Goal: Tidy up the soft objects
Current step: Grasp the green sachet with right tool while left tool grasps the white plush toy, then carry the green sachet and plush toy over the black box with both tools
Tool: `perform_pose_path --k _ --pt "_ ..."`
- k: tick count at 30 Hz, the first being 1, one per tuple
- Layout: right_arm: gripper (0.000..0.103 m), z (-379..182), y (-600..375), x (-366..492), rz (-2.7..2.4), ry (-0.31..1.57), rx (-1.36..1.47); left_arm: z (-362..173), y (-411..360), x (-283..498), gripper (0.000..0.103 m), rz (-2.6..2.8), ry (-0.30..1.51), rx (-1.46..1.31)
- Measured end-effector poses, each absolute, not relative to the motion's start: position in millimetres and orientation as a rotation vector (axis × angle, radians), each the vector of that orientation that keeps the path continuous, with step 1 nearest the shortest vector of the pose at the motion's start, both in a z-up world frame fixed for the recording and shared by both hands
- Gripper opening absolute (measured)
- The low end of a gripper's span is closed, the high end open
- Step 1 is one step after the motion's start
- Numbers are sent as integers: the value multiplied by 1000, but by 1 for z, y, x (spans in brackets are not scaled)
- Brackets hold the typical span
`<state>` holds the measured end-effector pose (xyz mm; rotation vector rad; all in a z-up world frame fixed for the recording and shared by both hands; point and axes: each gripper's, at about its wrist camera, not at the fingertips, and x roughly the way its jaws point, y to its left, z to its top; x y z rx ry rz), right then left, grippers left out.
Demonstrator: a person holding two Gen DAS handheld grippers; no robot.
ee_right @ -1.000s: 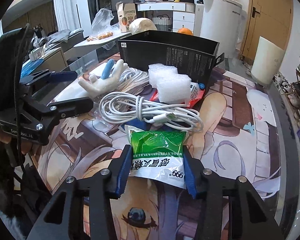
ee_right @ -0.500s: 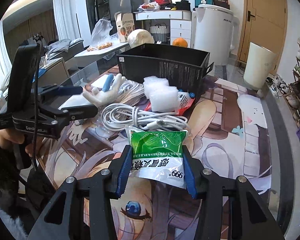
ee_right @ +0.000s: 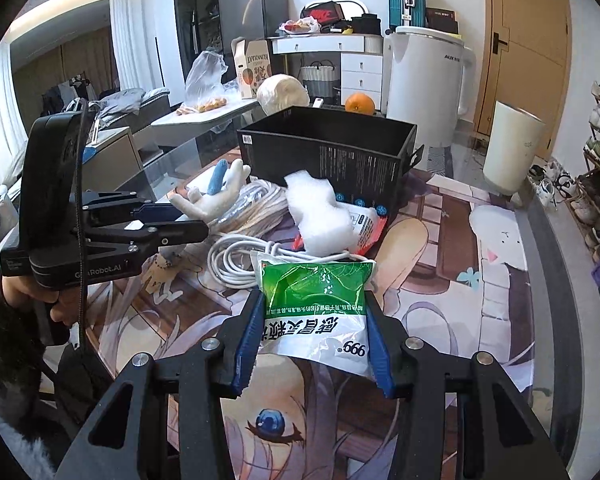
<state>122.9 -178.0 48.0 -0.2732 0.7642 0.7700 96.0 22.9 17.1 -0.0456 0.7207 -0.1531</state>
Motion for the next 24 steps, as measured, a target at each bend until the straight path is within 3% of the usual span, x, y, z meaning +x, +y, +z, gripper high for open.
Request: perform_pose_path --k 24 --pt "47 82 -173 135 769 652 -226 56 32 83 28 -89 595 -48"
